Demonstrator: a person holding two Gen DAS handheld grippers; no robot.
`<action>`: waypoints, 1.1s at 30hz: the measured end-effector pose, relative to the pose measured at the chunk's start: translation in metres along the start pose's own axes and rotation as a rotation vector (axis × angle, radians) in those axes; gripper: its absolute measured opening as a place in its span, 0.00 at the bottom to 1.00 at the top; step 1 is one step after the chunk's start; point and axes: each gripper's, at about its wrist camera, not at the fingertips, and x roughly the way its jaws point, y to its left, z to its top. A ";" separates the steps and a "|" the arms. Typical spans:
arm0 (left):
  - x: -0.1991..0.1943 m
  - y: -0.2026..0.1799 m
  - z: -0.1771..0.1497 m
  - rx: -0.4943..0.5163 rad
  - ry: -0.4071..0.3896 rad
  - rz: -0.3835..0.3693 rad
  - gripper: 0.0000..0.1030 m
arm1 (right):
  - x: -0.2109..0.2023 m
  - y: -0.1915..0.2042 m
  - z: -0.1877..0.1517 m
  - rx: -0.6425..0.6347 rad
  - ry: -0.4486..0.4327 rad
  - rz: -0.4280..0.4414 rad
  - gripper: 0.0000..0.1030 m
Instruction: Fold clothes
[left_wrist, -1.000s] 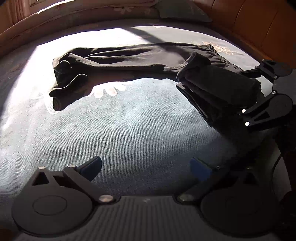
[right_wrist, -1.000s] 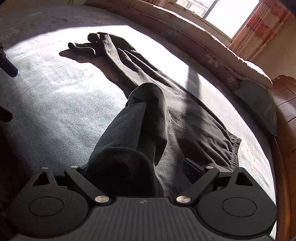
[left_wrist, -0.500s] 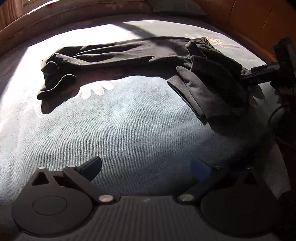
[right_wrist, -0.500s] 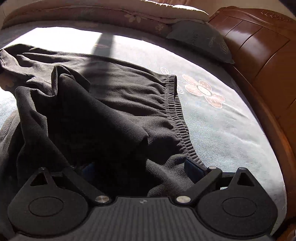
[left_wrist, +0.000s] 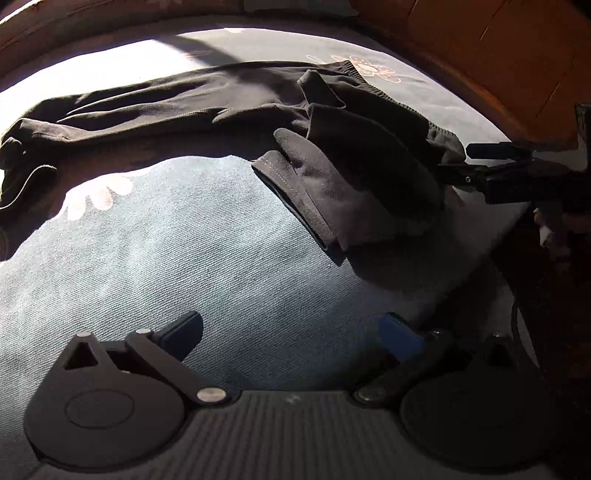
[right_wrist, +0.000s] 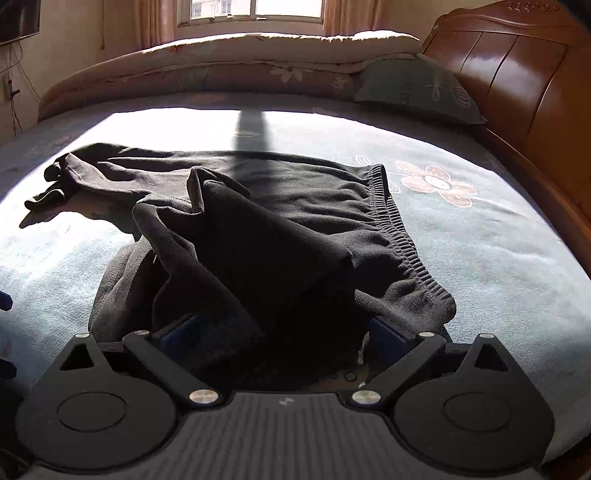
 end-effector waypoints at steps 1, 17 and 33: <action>0.003 -0.001 0.002 -0.001 0.004 -0.007 0.99 | -0.001 0.003 -0.002 -0.015 -0.002 0.006 0.97; -0.014 0.032 0.002 -0.106 -0.008 0.079 0.99 | -0.014 0.089 0.007 -0.314 -0.075 0.084 0.97; 0.043 0.040 0.083 -0.077 -0.055 -0.200 0.99 | -0.011 0.069 -0.012 -0.216 -0.002 0.055 0.97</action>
